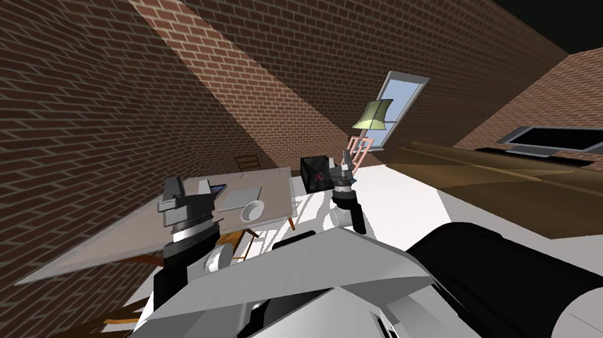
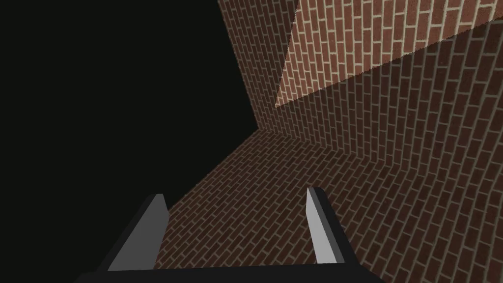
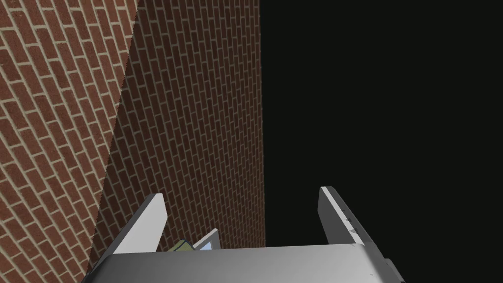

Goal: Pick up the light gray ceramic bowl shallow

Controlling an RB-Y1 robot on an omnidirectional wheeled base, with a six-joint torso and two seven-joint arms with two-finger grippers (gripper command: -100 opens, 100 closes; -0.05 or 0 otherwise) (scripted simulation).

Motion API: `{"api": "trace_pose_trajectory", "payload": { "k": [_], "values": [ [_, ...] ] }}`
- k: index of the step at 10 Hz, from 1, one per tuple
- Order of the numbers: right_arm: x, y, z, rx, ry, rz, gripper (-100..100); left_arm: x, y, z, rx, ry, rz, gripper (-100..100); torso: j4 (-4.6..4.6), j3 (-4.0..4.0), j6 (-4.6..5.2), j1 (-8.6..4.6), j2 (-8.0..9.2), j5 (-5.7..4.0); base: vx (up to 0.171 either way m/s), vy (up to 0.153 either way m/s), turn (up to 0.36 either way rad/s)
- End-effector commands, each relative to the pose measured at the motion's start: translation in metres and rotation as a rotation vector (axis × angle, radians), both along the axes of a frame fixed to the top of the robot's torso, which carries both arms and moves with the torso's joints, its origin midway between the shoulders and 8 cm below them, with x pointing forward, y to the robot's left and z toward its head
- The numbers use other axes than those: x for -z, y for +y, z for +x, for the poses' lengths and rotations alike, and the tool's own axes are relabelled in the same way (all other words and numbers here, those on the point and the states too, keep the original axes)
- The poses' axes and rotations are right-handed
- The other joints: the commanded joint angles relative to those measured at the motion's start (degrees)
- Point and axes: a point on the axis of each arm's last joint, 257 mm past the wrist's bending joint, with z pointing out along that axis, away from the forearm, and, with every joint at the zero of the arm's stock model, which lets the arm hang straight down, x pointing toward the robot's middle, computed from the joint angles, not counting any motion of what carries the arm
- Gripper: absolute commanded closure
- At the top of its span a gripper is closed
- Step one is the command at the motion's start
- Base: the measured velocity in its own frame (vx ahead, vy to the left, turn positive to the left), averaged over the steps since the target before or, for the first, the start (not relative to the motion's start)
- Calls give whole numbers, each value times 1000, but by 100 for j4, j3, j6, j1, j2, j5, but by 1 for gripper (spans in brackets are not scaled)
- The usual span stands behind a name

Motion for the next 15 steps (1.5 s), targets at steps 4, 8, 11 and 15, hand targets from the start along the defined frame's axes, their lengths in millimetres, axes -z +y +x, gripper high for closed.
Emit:
{"api": "trace_pose_trajectory", "payload": {
  "k": [4, 8, 11, 15],
  "values": [
    [0, 0, 0, 0, 0, 0, 0, 21, -13, 26, 79, 82, 25, -100, 2, 6, 1, 3, 11, 1, -30, 3, -21],
    [0, 0, 0, 0, 0, 0, 0, 63, -27, 68, 160, 223, -7, -100, 4, 11, 0, 7, 20, 2, -55, 14, -41],
    [0, 0, 0, 0, 0, 0, 0, 101, -41, 102, 218, 344, -46, -100, 5, 13, 1, 9, 22, 2, -68, 21, -56],
    [0, 0, 0, 0, 0, 0, 0, 144, -51, 128, 247, 470, -76, -100, 4, 10, 1, 8, 18, 2, -47, 17, -32]
  ]
}}
